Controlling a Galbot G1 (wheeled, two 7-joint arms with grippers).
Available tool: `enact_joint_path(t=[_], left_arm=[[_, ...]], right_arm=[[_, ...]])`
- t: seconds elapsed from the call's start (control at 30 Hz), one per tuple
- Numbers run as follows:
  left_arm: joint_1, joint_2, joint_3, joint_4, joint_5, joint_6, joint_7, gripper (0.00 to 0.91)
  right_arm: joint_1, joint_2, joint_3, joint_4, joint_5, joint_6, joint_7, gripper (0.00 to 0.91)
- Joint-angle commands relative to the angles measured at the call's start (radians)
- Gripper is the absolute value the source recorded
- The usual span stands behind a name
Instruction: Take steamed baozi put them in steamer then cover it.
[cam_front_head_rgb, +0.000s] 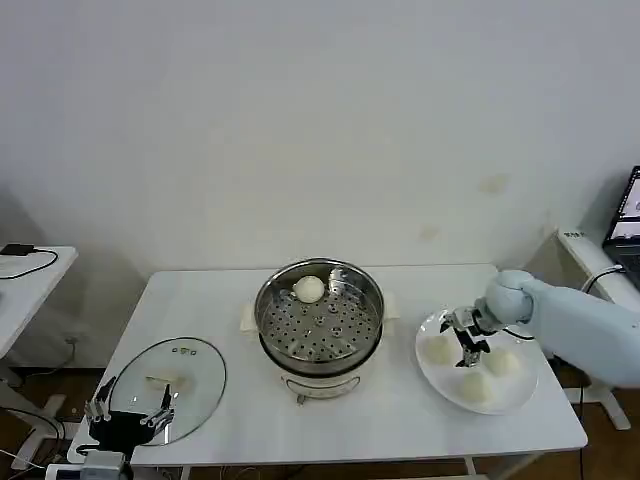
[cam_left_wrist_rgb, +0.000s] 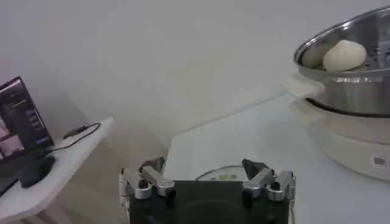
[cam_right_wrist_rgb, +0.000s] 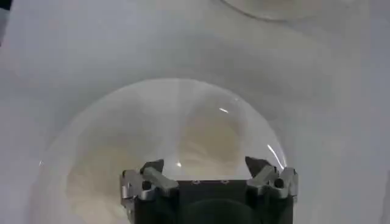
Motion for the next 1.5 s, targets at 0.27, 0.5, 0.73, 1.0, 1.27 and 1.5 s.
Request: enact_joint_path(t=[0.27, 0.5, 0.73, 1.0, 1.27, 1.5], left_arm=[[0.002, -0.004, 0.001, 0.000, 0.000, -0.001, 0.000, 0.907], [0.001, -0.005, 0.000, -0.001, -0.001, 0.000, 0.000, 0.907], [0.000, -0.006, 0.004, -0.005, -0.001, 0.000, -0.001, 0.907], [0.001, -0.008, 0.005, -0.009, 0.000, 0.000, -0.001, 0.907], [-0.005, -0.012, 0.010, -0.012, 0.000, 0.000, -0.002, 0.907], [-0.022, -0.001, 0.021, -0.011, -0.001, 0.003, 0.000, 0.907]], right_arm=[[-0.034, 0.050, 0.026, -0.042, -0.010, -0.056, 0.012, 0.826], [-0.008, 0.029, 0.019, -0.025, -0.002, -0.059, 0.006, 0.766], [-0.004, 0.016, 0.022, -0.015, 0.008, -0.061, 0.001, 0.675], [0.046, -0.025, 0.006, 0.034, 0.041, -0.068, -0.005, 0.645], [0.226, -0.119, -0.079, 0.134, 0.116, -0.081, -0.006, 0.635], [0.484, -0.151, -0.211, 0.238, 0.221, -0.151, 0.011, 0.645]])
